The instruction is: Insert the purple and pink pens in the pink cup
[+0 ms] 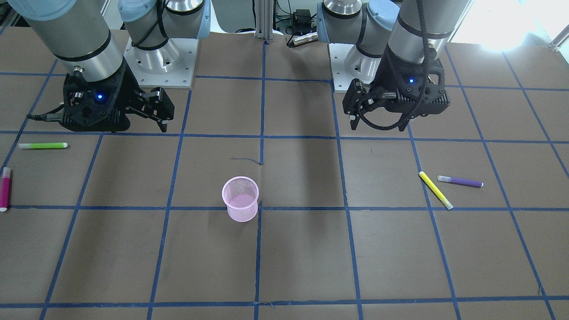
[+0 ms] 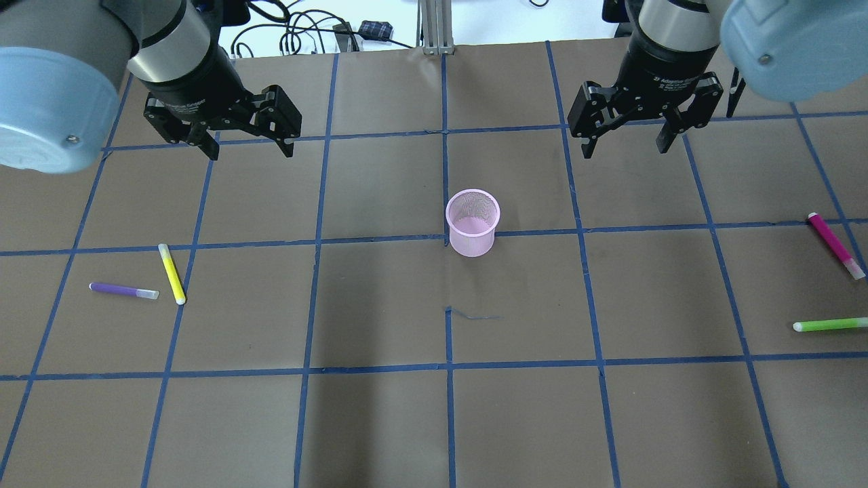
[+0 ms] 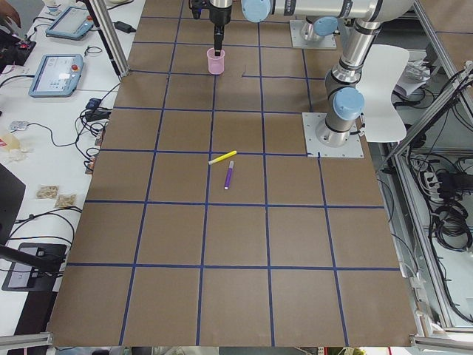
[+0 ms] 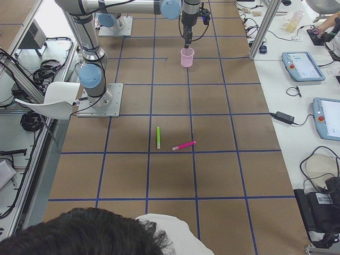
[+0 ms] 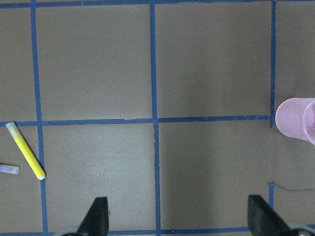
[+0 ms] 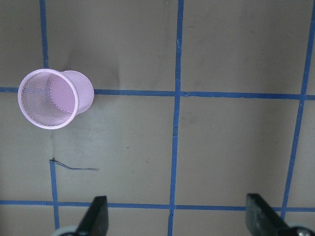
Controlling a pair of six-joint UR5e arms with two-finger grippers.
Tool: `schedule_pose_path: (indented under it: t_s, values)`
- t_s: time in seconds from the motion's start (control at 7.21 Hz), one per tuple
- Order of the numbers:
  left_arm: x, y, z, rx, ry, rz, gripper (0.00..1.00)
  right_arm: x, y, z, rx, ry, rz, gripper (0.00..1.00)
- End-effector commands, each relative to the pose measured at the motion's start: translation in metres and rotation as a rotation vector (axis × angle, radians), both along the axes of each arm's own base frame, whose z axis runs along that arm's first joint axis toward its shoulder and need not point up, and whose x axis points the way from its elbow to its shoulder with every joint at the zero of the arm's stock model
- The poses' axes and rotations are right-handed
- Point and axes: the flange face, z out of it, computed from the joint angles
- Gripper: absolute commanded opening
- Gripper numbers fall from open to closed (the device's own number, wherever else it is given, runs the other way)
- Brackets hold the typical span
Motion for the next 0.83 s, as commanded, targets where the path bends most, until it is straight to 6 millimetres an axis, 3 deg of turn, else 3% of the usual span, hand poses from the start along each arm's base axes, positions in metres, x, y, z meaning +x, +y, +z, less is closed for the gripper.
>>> schedule_pose_path:
  t_s: [0.0, 0.42, 0.69]
  values:
    - [0.000, 0.000, -0.001, 0.001, 0.000, 0.000, 1.00, -0.001, -0.001, -0.001, 0.001, 0.000, 0.001, 1.00]
    - [-0.002, 0.001, -0.001, 0.001, 0.002, -0.002, 1.00, -0.009, -0.006, -0.007, 0.007, 0.004, 0.003, 1.00]
    - [-0.001, 0.000, -0.001, 0.001, 0.003, -0.002, 1.00, -0.059, -0.012, -0.029, 0.052, -0.012, -0.034, 1.00]
